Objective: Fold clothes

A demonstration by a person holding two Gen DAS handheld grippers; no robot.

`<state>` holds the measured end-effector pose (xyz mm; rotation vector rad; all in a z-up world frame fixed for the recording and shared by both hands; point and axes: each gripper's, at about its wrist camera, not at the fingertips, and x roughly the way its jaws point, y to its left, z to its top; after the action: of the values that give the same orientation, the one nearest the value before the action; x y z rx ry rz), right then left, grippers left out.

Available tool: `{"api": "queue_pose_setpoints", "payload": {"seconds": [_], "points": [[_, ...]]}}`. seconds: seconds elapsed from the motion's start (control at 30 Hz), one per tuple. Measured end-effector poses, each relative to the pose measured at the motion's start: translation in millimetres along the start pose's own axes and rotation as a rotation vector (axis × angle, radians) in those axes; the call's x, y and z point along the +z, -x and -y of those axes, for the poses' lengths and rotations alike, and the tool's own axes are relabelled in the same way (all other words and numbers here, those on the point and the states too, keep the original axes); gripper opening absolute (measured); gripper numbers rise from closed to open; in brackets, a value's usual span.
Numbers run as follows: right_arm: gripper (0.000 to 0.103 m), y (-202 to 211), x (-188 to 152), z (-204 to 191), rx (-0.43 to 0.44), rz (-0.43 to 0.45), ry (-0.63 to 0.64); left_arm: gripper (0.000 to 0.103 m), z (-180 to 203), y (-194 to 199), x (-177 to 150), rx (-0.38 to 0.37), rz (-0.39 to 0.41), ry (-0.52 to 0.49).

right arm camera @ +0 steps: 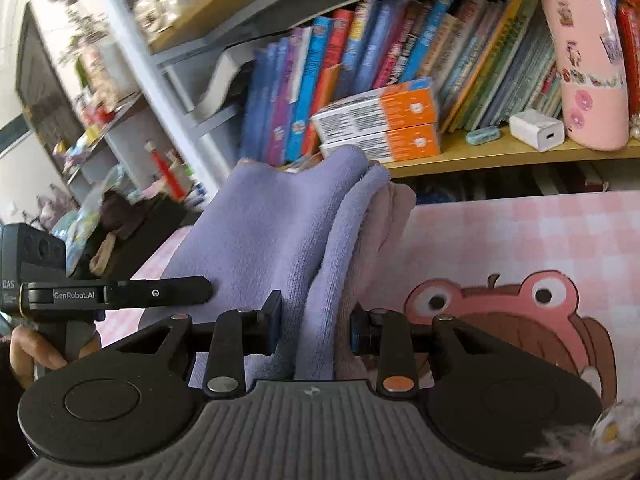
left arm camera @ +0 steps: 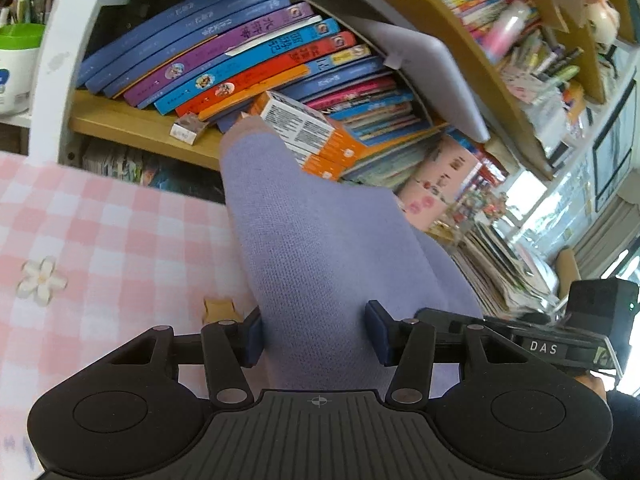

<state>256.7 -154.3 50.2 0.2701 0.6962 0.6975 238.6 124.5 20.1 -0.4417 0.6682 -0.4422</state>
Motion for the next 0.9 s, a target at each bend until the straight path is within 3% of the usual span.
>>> {"api": "queue_pose_setpoints", "payload": {"seconds": [0.27, 0.57, 0.7, 0.8, 0.9], "points": [[0.028, -32.8, 11.9, 36.4, 0.013, 0.024, -0.098, 0.050, -18.5, -32.0, 20.2, 0.014, 0.011, 0.035], [0.031, -57.8, 7.9, 54.1, 0.016, 0.057, -0.133, 0.054, -43.8, -48.8, 15.5, 0.032, 0.042, 0.125], [0.056, -51.0, 6.4, 51.8, -0.062, 0.104, -0.134, 0.066, -43.1, -37.0, 13.3, 0.116, 0.118, 0.144], [0.072, -20.0, 4.6, 46.3, -0.116, 0.174, -0.118, 0.072, -29.5, -4.3, 11.4, 0.164, 0.215, 0.073], [0.076, 18.3, -6.1, 36.1, -0.144, 0.239, -0.086, 0.076, -5.7, 26.0, -2.8, 0.224, 0.265, -0.025]]}}
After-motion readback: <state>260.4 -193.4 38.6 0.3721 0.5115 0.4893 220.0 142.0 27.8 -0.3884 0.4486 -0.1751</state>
